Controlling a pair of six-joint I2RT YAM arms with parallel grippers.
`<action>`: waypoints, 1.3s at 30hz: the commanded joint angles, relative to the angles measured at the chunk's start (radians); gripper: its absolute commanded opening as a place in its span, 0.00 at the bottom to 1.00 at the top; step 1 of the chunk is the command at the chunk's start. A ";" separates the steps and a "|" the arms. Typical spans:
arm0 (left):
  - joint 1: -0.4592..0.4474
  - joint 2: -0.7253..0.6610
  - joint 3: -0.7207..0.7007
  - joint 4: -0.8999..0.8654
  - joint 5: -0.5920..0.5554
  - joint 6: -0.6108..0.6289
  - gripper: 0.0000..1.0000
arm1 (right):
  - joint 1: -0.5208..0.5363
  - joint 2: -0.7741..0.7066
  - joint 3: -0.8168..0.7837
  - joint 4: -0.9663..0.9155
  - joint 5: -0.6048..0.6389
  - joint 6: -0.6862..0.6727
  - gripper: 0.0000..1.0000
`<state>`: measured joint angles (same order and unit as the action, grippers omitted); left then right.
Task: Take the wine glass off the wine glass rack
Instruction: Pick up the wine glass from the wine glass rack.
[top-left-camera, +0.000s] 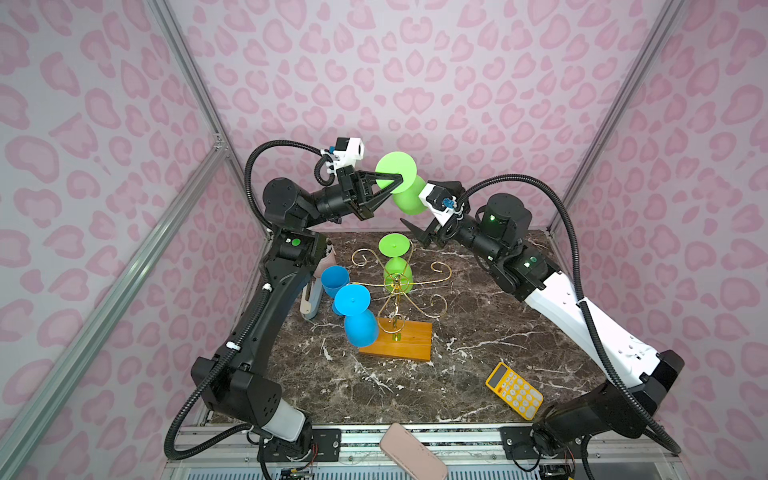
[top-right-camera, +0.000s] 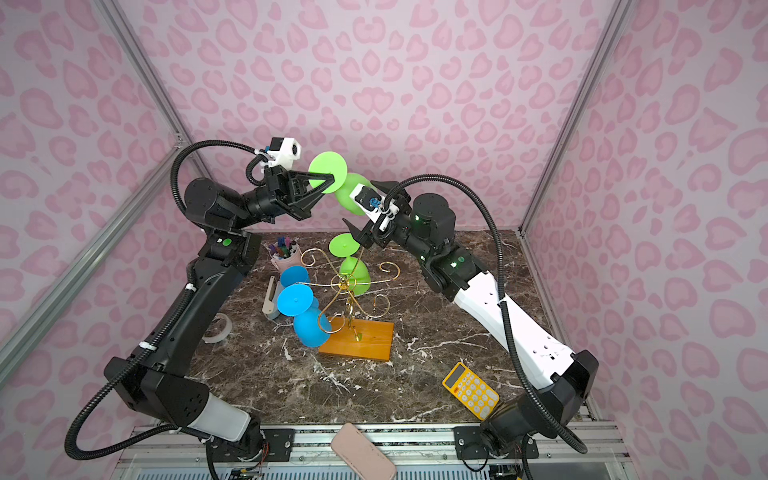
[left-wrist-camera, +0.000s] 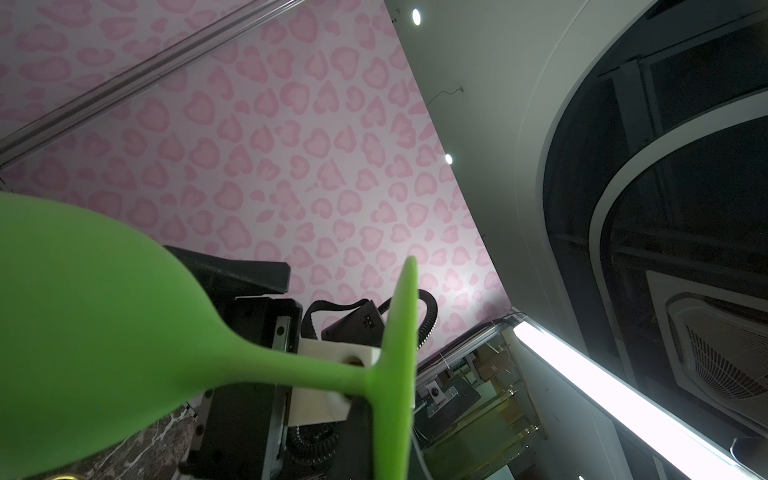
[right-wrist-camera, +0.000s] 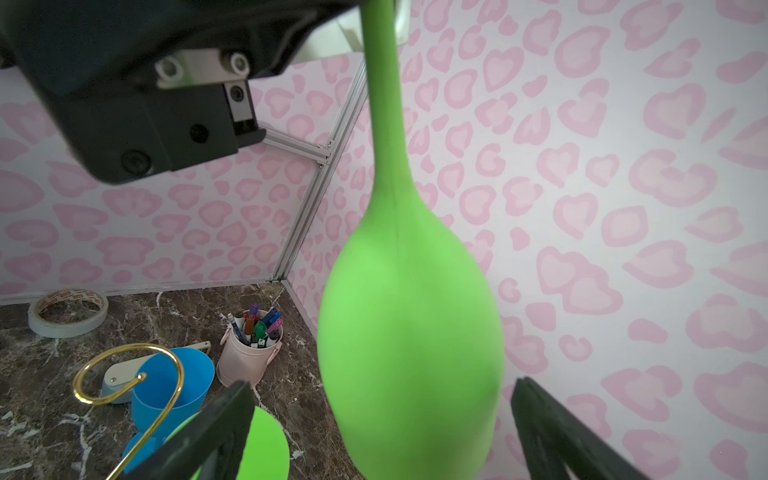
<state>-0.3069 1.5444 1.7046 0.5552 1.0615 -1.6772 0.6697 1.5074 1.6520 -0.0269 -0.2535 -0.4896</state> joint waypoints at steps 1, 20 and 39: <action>0.001 -0.013 -0.012 0.072 -0.011 -0.023 0.04 | 0.003 0.015 0.008 0.051 0.010 -0.003 0.99; 0.000 -0.019 -0.042 0.172 -0.028 -0.112 0.04 | 0.004 0.105 0.078 0.054 0.039 0.005 0.98; -0.002 -0.019 -0.039 0.129 -0.029 -0.077 0.04 | 0.003 0.095 0.081 0.062 0.051 0.000 0.79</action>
<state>-0.3119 1.5387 1.6604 0.6762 1.0389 -1.7836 0.6716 1.6104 1.7416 -0.0021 -0.2092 -0.4934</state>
